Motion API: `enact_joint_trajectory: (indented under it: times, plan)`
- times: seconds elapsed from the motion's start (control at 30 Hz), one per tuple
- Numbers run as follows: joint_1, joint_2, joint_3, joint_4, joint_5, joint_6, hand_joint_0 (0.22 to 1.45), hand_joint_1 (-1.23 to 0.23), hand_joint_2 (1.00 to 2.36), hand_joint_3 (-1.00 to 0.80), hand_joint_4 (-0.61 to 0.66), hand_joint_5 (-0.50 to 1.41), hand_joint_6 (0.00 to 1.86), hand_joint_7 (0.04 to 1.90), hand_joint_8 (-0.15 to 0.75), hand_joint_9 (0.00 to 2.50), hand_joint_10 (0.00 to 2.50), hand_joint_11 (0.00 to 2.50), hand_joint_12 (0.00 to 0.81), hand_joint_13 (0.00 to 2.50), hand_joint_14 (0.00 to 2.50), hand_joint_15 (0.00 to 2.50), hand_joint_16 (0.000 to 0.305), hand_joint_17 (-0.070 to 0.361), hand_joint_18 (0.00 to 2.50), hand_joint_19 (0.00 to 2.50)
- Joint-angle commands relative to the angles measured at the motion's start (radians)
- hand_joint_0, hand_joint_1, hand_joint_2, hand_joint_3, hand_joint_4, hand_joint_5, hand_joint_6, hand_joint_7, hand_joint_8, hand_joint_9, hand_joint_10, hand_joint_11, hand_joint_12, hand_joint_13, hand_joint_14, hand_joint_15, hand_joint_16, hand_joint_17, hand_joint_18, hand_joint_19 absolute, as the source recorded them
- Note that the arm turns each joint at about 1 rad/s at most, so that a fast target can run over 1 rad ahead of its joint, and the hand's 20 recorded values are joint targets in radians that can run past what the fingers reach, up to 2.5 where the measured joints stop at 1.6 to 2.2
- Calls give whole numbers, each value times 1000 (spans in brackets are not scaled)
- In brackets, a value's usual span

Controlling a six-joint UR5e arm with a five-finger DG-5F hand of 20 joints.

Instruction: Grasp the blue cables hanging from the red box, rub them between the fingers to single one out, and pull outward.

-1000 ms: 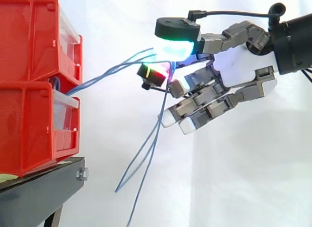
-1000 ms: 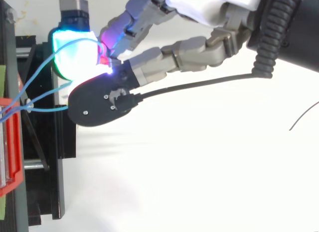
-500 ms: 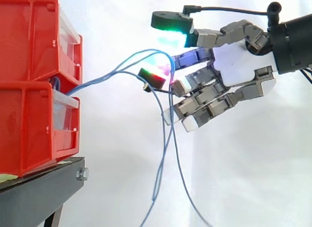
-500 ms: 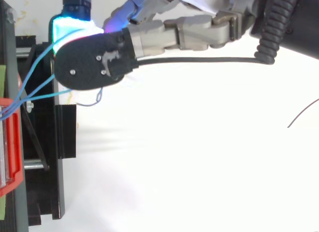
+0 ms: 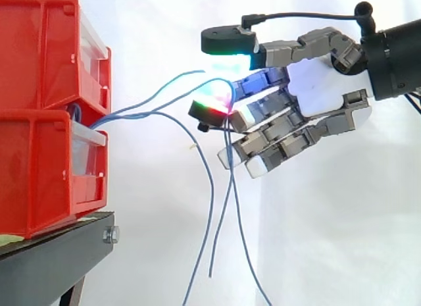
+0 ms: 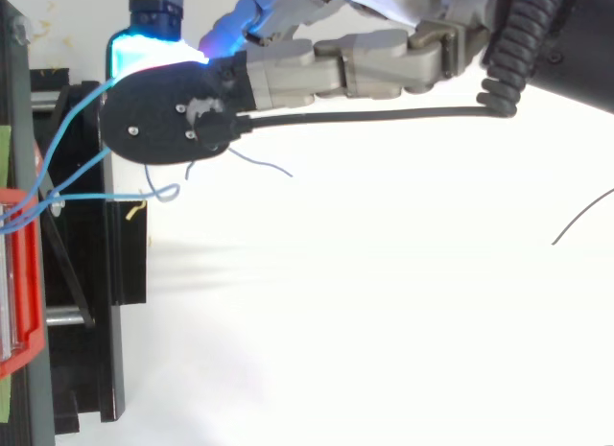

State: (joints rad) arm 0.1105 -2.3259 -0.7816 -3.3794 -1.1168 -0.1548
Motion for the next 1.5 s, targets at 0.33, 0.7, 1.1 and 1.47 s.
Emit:
enact_joint_trajectory:
  times: [0.33, 0.7, 1.1, 1.47]
  plan:
    - [0, -1, -4, 0, 0, 0, 739, -933, 1000, -500, -16, -169, 910, 895, 226, 989, 21, 895, 329, 732, 21, 512, 41, 92, 708, 462]
    - [0, 0, -5, -3, 0, 3, 426, -422, 1000, -500, 68, -127, 849, 945, 288, 1101, 16, 848, 397, 779, 22, 538, 55, 124, 744, 548]
    - [2, 0, -4, 0, 2, 3, 579, -635, 1011, -191, 90, -132, 878, 1068, 285, 1089, 20, 869, 391, 794, 19, 534, 52, 117, 744, 537]
    - [6, 0, -10, -5, 5, 8, 616, -761, 1017, -101, 54, -138, 932, 1047, 276, 1072, 20, 914, 363, 777, 20, 541, 47, 106, 742, 532]
